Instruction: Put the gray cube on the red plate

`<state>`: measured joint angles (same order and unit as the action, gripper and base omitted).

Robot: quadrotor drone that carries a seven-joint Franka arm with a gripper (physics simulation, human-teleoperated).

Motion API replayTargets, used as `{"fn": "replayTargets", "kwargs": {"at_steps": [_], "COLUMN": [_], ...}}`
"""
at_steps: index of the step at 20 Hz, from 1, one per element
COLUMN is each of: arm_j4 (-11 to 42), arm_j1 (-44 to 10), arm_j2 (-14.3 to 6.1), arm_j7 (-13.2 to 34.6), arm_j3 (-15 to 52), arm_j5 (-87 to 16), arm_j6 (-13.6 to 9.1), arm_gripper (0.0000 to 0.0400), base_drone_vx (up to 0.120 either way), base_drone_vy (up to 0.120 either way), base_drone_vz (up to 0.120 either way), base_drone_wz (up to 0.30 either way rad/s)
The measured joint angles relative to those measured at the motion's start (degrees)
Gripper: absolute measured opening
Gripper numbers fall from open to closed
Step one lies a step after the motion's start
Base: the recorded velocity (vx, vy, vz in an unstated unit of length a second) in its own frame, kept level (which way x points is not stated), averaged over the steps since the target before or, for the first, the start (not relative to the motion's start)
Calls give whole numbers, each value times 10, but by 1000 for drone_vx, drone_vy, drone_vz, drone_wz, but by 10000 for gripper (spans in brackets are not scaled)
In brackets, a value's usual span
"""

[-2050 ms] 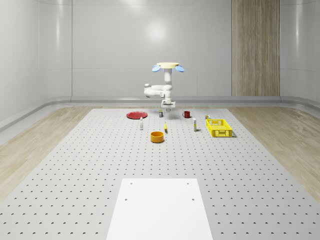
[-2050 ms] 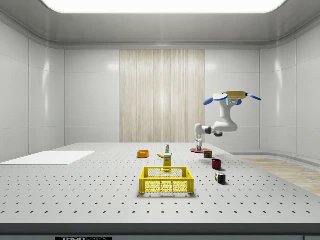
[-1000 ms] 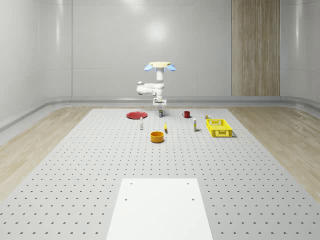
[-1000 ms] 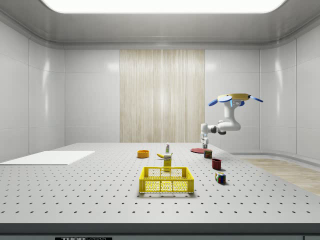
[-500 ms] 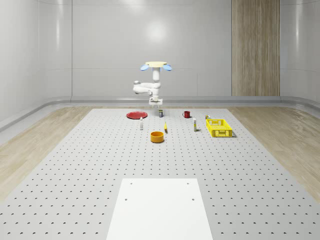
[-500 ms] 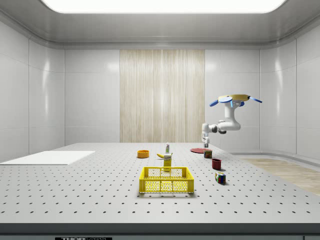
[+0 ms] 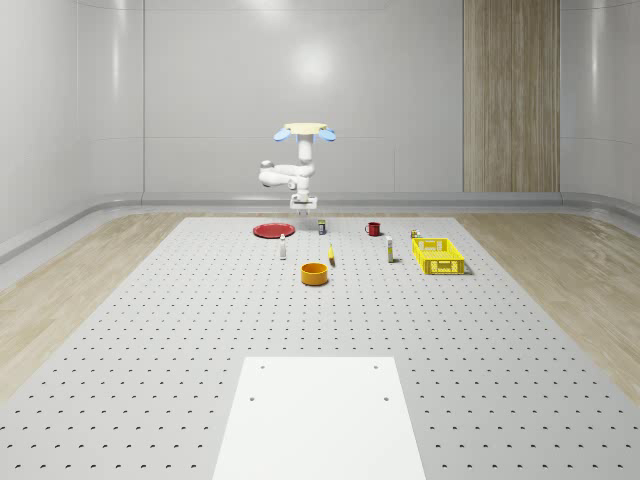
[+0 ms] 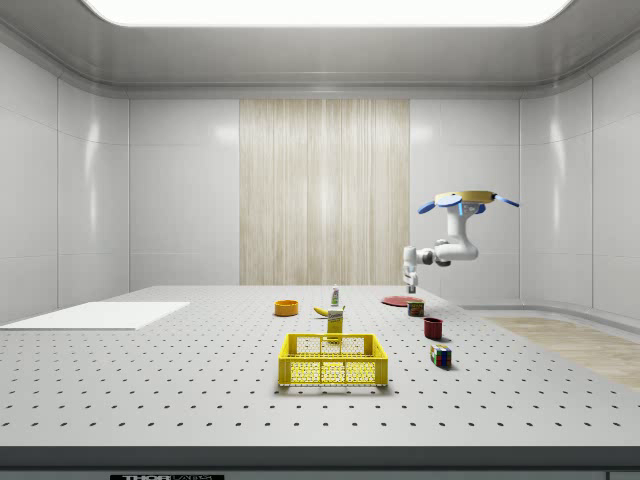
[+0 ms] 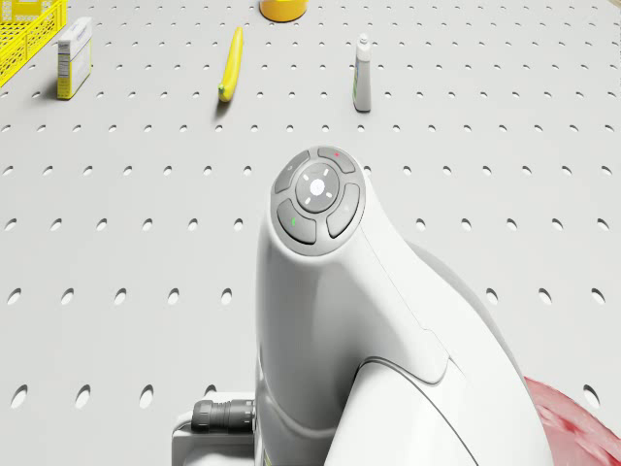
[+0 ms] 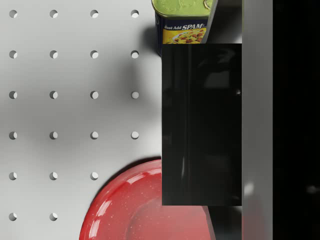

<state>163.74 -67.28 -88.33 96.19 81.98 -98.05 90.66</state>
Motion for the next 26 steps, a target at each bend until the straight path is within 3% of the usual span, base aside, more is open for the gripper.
{"fn": "replayTargets", "kwargs": {"at_steps": [7, 12, 26], "arm_j4": [0, 0, 0], "arm_j1": [-1, -1, -2], "arm_j2": [-5, -8, -15], "arm_j7": [1, 1, 2], "arm_j3": [1, 1, 2], "arm_j5": [2, 3, 6], "arm_j6": [5, 8, 14], "arm_gripper": [250, 250, 250], "base_drone_vx": [0, -64, 0], "base_drone_vy": [-120, -120, -120], "base_drone_vz": [-114, 0, -29], "base_drone_wz": [0, 0, 0]}}
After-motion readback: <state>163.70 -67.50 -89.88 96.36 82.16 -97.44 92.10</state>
